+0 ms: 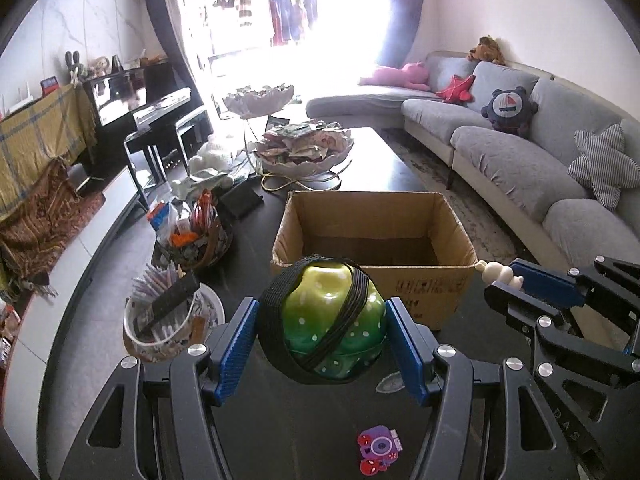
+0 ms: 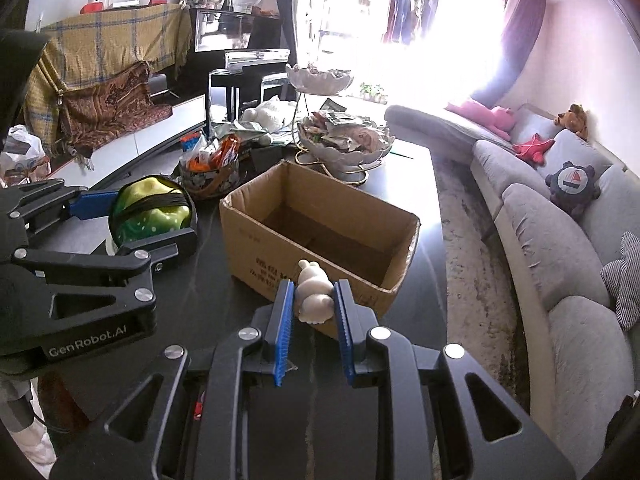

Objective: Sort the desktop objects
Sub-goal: 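Carry the ball and figurine over the cardboard box with both tools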

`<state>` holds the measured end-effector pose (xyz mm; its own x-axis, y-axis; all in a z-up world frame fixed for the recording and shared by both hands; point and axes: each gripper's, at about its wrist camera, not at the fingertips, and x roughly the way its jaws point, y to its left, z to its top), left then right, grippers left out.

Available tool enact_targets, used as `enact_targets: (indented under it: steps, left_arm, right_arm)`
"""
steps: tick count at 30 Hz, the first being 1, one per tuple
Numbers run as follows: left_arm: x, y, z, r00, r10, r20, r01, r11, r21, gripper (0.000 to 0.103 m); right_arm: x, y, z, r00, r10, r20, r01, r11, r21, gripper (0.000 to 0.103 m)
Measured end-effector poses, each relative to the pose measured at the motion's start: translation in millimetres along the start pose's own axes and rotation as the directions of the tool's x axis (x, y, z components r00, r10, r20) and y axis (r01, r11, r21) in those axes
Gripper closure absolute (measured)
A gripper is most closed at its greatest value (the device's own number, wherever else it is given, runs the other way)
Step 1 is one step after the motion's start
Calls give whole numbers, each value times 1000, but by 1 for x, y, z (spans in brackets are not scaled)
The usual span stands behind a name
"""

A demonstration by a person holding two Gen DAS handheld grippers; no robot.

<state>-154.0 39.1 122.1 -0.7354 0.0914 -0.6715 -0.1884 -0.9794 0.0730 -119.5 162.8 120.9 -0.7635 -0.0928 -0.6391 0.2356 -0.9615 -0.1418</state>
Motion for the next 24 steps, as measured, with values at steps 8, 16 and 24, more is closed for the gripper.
enact_targets:
  steps: [8, 16, 24]
  left_arm:
    - [14, -2, 14, 1000, 1, -5, -1, 1000, 12, 43]
    - [38, -3, 29, 999, -4, -43, 5, 1000, 11, 43]
    - [58, -6, 44, 998, 1, -59, 0, 1000, 28, 43]
  right_arm:
    - [12, -10, 13, 1000, -7, -4, 7, 1000, 3, 85]
    - [30, -21, 27, 1000, -17, -20, 17, 1000, 9, 85]
    - [51, -31, 40, 999, -27, -38, 27, 1000, 6, 85]
